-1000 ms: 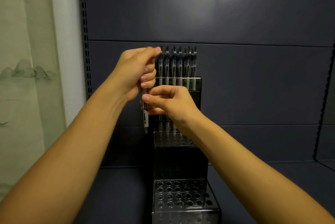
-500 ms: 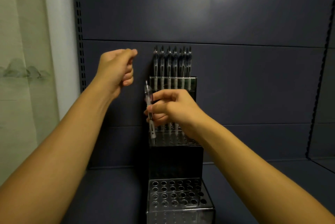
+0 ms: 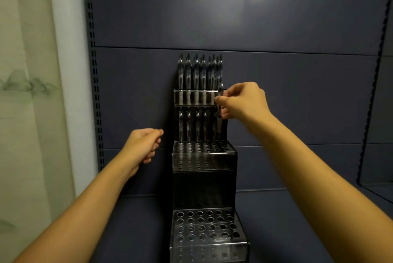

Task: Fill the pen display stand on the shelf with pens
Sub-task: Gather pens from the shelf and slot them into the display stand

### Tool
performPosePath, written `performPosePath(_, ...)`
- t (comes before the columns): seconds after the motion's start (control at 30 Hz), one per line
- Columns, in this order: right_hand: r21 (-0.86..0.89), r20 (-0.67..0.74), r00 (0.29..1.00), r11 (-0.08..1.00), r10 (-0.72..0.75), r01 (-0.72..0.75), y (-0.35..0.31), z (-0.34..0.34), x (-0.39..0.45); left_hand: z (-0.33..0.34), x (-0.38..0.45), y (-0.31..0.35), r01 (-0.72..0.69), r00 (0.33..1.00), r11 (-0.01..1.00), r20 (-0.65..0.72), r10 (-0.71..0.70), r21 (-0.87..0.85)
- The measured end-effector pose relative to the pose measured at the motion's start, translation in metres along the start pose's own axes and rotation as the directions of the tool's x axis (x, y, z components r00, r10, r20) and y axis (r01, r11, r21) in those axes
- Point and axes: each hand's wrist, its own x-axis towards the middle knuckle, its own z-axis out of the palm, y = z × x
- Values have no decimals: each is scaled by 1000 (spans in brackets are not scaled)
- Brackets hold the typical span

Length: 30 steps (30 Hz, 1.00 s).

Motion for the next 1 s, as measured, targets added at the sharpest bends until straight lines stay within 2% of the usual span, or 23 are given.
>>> performPosePath(0.13,-77,-39,999,996,-37,34,8,3,0,6,-2,-13,20,1000,996,-4,-19,90)
performPosePath(0.2,-86,-28,999,996,-36,33,12,4,0,3,-1,-19,-5,1000,967,7,4,255)
performPosePath(0.27,-94,-17,999,995,-37,35,16,4,0,-4,1,-25,-71,997,857,48,54,510)
performPosePath(0.33,-98,-12,999,995,-39,38,18,5,1,-11,3,-31,-134,990,687,125,64,714)
performPosePath(0.43,-123,-14,999,992,-43,41,19,3,2,-13,1,-33,-169,984,490,174,37,855)
performPosePath(0.53,-176,-15,999,983,-50,47,21,1,5,-11,0,-32,-197,980,379,197,40,904)
performPosePath(0.73,-199,30,999,980,-22,28,34,6,6,-8,0,-31,-222,970,359,244,-16,906)
performPosePath(0.93,-227,72,997,973,-23,39,36,5,12,-6,-1,-29,-172,974,498,221,-42,850)
performPosePath(1.0,-271,94,995,961,-29,54,34,5,13,-5,-5,-29,-155,979,510,201,-35,846)
